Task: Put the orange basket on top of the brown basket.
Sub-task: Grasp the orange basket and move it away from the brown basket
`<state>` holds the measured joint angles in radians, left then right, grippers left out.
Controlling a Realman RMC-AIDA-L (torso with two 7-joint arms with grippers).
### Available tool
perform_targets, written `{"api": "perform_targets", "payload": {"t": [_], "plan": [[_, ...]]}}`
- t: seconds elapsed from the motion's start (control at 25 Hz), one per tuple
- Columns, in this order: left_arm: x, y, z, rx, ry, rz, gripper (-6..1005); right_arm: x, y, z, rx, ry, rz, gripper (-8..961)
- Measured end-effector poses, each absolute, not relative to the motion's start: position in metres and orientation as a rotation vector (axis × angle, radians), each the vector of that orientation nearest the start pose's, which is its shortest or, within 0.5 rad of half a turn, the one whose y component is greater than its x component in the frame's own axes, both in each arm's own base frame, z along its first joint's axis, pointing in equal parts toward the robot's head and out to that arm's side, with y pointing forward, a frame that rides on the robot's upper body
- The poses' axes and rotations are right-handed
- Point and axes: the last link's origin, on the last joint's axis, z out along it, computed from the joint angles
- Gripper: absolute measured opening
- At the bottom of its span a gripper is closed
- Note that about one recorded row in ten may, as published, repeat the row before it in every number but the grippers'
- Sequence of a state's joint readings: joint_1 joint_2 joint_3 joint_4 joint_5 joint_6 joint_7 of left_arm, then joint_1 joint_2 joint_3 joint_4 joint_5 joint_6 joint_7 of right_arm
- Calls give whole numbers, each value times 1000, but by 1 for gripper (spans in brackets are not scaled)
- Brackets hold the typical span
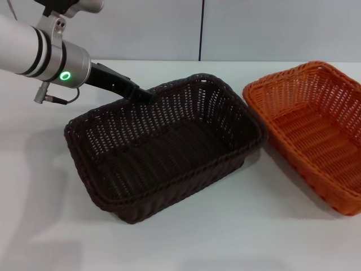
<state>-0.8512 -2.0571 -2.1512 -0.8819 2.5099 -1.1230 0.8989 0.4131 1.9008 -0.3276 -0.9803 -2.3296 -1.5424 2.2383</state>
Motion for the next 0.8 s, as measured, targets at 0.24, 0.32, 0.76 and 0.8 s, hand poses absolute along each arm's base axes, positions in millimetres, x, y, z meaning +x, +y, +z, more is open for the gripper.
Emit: {"api": "perform_targets", "payload": {"t": [0.24, 0.32, 0.76, 0.8], "plan": [[-181, 450, 16, -2443, -842, 0, 861, 368, 310, 174, -1893, 1539, 479, 167], [-181, 450, 16, -2443, -842, 0, 861, 366, 312, 176, -1885, 1519, 520, 166], [-182, 452, 17, -2430, -842, -11, 862, 349, 325, 182, -1876, 1382, 770, 124], [-182, 452, 17, -2429, -843, -11, 862, 350, 327, 182, -1880, 1386, 761, 118]]}}
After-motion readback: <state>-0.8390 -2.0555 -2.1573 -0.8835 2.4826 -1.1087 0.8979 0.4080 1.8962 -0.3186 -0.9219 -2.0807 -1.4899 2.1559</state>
